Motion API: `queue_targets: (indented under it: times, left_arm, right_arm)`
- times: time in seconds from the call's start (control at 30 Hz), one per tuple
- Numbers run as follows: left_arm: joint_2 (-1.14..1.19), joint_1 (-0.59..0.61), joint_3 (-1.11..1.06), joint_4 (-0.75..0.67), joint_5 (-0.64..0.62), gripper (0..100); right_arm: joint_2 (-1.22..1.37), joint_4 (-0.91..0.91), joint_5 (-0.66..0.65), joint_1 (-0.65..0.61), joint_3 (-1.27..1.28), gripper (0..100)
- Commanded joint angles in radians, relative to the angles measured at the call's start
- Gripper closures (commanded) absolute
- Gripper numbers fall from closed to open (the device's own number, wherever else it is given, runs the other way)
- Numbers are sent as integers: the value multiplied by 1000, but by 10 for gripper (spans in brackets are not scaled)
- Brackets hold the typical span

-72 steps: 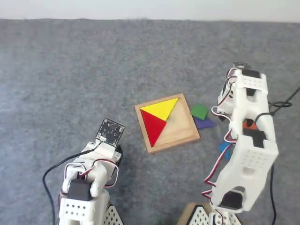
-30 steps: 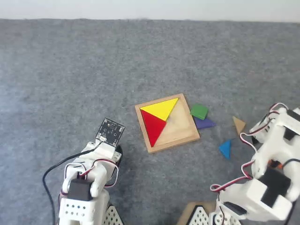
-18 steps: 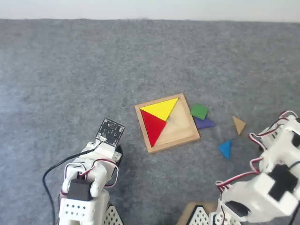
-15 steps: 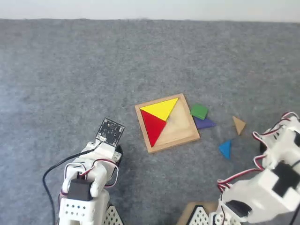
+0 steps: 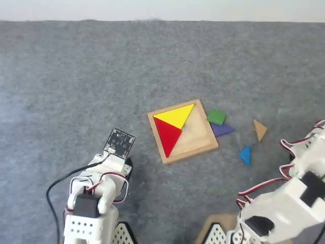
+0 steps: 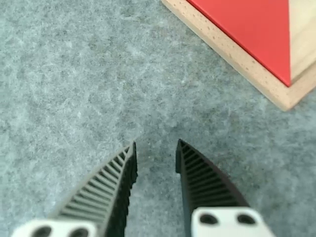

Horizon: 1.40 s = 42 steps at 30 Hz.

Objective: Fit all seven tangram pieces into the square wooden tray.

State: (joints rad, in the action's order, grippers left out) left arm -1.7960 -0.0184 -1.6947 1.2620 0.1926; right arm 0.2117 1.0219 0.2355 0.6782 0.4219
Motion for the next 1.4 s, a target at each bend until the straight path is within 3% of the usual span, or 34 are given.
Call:
queue_targets:
  times: [0.0, 0.2, 0.4, 0.57, 0.77, 0.83, 1.0, 1.2, 1.37]
  left_arm:
    - [-21, 2, 12, 3, -8, 877]
    - [-21, 2, 12, 3, -8, 877]
    - [-21, 2, 12, 3, -8, 877]
    - [-21, 0, 12, 3, -8, 877]
    - [-21, 2, 12, 3, -8, 877]
    - [-21, 2, 12, 3, -8, 877]
    - [-21, 2, 12, 3, -8, 877]
    - [-21, 0, 12, 3, -8, 877]
    - [-21, 2, 12, 3, -8, 877]
  right_arm:
    - [-13, -24, -288, -133, -66, 991]
    - [-168, 104, -476, -180, -68, 991]
    - [-461, 188, -499, -249, -57, 992]
    - [-496, 180, -758, -401, 118, 992]
    - [-539, 33, -784, -392, 308, 991]
    - [-572, -8, -674, -403, 310, 991]
    - [-552, -21, -189, -424, 215, 985]
    - [-302, 16, -92, -453, 41, 838]
    - [-73, 127, 213, -386, -150, 853]
